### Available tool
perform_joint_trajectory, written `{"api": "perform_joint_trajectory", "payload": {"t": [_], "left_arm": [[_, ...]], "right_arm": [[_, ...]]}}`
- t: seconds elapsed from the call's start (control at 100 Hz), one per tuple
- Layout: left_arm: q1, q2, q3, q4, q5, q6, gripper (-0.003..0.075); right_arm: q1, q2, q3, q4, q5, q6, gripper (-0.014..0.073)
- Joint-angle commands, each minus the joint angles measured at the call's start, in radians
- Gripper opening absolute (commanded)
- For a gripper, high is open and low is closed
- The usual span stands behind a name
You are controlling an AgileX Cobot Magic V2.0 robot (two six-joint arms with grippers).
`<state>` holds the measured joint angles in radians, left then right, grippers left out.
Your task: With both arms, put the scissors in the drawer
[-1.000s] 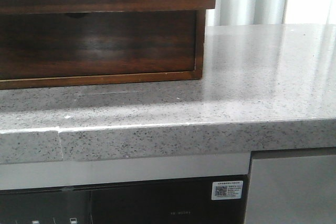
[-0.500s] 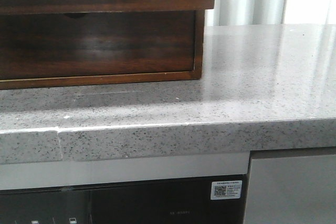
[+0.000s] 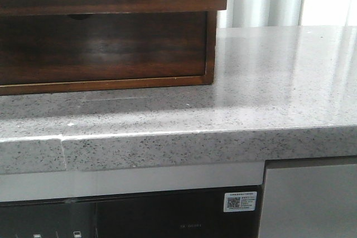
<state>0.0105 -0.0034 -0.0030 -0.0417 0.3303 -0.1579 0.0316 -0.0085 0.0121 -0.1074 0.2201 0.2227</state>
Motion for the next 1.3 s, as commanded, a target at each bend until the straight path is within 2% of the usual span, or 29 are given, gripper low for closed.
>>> {"api": "perform_joint_trajectory", "payload": {"t": [0.0,0.11,1.29], "left_arm": [[0.002,-0.035,0.019,-0.013,-0.040,-0.010,-0.0020],[0.002,-0.035,0.019,-0.013,-0.040,-0.010,-0.0020],[0.002,-0.035,0.019,-0.013,-0.040,-0.010,-0.0020]], "right_arm": [[-0.009,-0.029,0.032,-0.017,0.000,-0.009,-0.0066],[-0.009,-0.029,0.032,-0.017,0.091,-0.026,-0.0066],[-0.009,-0.029,0.032,-0.017,0.084,-0.036,-0.0066]]}}
